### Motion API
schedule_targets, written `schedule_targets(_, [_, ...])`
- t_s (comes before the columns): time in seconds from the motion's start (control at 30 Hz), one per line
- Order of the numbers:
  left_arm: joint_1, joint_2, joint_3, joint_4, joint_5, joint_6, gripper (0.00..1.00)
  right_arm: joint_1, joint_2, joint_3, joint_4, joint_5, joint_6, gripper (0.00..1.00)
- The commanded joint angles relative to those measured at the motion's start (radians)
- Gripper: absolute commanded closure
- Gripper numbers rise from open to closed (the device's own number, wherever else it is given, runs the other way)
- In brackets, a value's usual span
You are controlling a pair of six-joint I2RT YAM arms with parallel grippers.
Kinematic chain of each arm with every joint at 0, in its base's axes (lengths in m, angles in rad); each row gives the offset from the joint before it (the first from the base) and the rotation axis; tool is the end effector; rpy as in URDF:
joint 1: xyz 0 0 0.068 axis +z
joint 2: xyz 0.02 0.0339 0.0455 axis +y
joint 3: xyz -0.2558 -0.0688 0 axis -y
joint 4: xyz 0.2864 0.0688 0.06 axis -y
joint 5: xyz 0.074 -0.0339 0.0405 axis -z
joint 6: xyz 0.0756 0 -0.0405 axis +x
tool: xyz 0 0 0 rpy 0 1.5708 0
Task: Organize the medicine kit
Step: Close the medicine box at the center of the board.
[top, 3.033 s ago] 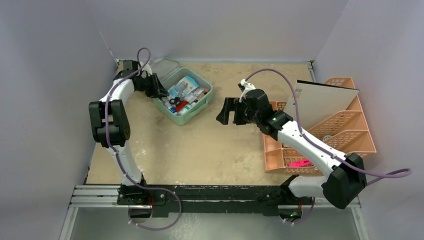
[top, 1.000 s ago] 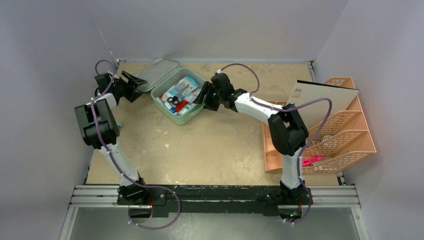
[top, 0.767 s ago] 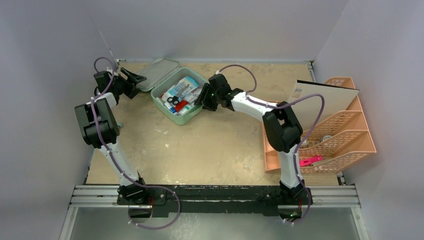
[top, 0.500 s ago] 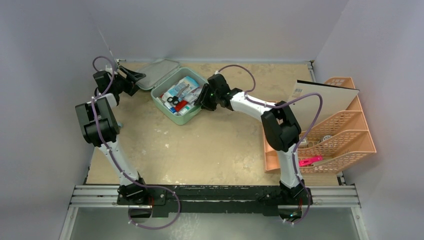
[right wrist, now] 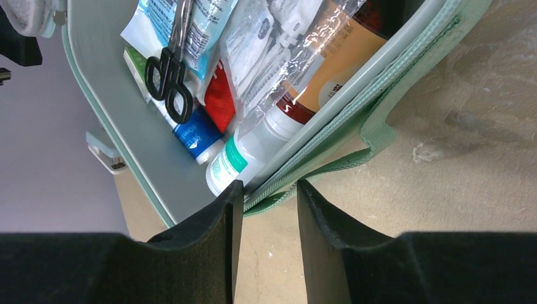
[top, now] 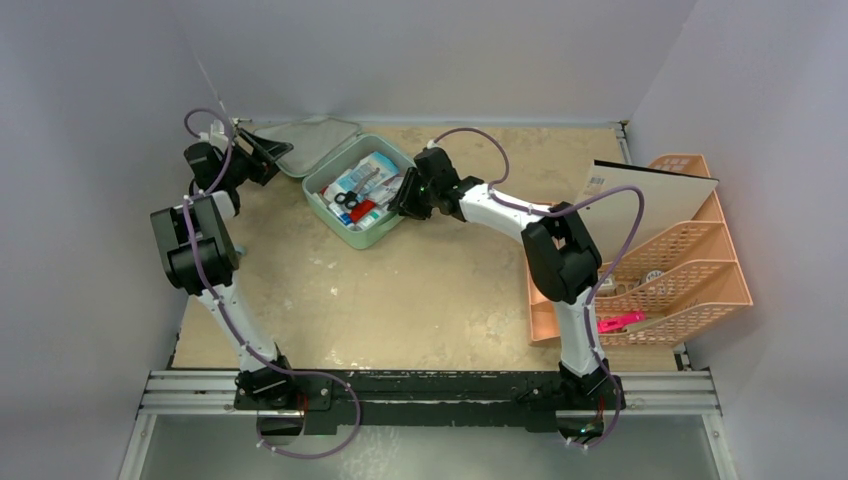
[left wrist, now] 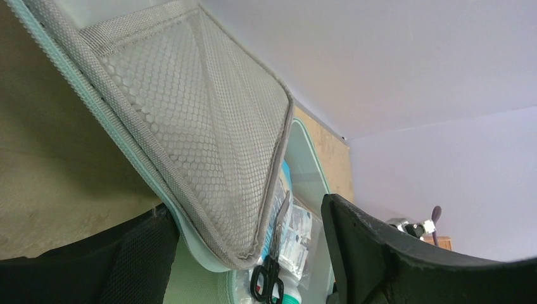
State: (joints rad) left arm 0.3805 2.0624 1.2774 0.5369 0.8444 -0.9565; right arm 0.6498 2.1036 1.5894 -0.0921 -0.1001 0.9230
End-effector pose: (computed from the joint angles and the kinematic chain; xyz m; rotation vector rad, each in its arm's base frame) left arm 0.4910 0.1355 0.1485 -0.6162 1.7862 -1.1625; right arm 0.4345 0.3396 0.1602 0.2594 2.3402 0.9554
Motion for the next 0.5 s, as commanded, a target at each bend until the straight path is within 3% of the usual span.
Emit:
schedule_targets(0.0, [-0.003, -0.117, -0.025, 0.171, 0.087, 0.033, 0.23, 0.004, 0.034, 0.013, -0.042, 0.022, -0.044, 0.62])
schedule_targets(0.47, [-0.012, -0.201, -0.044, 0.188, 0.114, 0.125, 0.23, 0.004, 0.036, 0.009, -0.032, 0.008, -0.079, 0.63])
